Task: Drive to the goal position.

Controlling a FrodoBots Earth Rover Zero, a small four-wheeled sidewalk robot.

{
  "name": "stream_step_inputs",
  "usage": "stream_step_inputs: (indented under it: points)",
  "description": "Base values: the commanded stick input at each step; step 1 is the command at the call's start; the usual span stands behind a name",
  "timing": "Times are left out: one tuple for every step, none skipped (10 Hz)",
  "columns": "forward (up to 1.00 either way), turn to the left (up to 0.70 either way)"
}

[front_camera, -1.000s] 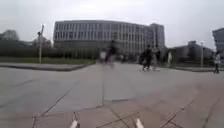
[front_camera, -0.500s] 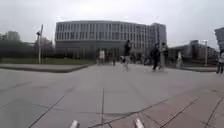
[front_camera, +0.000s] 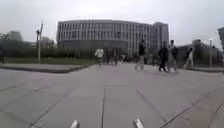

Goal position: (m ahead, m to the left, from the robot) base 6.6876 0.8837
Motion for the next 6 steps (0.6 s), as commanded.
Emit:
stream_step_inputs:
  points:
    - [0.85,0.0]
    - [0.85,0.0]
    - [0.85,0.0]
    - [0.85,-0.01]
    - [0.85,-0.04]
    - [0.85,-0.34]
